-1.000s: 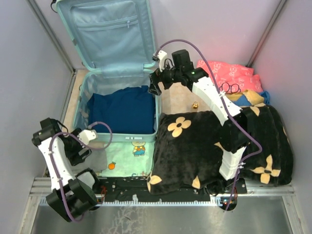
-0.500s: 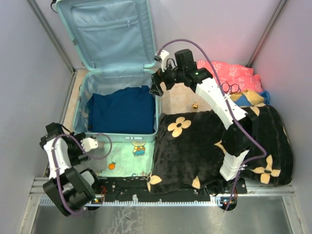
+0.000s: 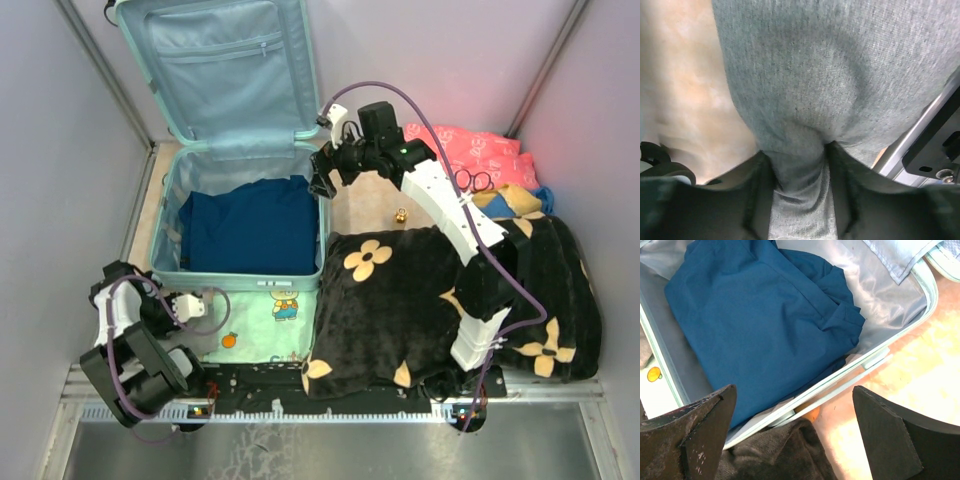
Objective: Pack the luggage
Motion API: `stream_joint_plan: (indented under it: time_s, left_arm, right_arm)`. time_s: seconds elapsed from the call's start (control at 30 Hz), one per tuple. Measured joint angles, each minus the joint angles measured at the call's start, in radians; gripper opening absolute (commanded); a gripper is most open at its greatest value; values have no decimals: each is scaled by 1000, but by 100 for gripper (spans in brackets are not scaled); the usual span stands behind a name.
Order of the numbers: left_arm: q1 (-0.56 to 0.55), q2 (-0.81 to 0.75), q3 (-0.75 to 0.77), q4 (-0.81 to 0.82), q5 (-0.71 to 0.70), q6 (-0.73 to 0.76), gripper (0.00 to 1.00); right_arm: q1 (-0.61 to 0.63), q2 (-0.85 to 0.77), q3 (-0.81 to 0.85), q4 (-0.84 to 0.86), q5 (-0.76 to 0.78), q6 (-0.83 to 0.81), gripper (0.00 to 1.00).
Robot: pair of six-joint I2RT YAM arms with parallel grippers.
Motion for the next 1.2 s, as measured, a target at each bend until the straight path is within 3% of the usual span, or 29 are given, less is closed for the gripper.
stream_joint_plan:
  time_s: [0.23, 0.33, 0.73, 1.03, 1.2]
  left_arm:
    - [6, -71, 9, -57, 76, 53, 10]
    - [6, -119, 44, -125, 122, 68, 5]
    - [6, -228, 385, -359, 325, 80, 0]
    - [-10, 10, 720, -333, 529, -28, 0]
    - [-167, 205, 901, -170, 550, -224, 0]
  right_arm:
    - [0, 0, 0, 1, 4, 1, 99]
    - [0, 0, 0, 1, 6, 1, 99]
    - [0, 0, 0, 2, 16, 2, 99]
    - [0, 10, 8, 5, 26, 5, 99]
    - [-4, 33, 20, 8, 37, 3, 99]
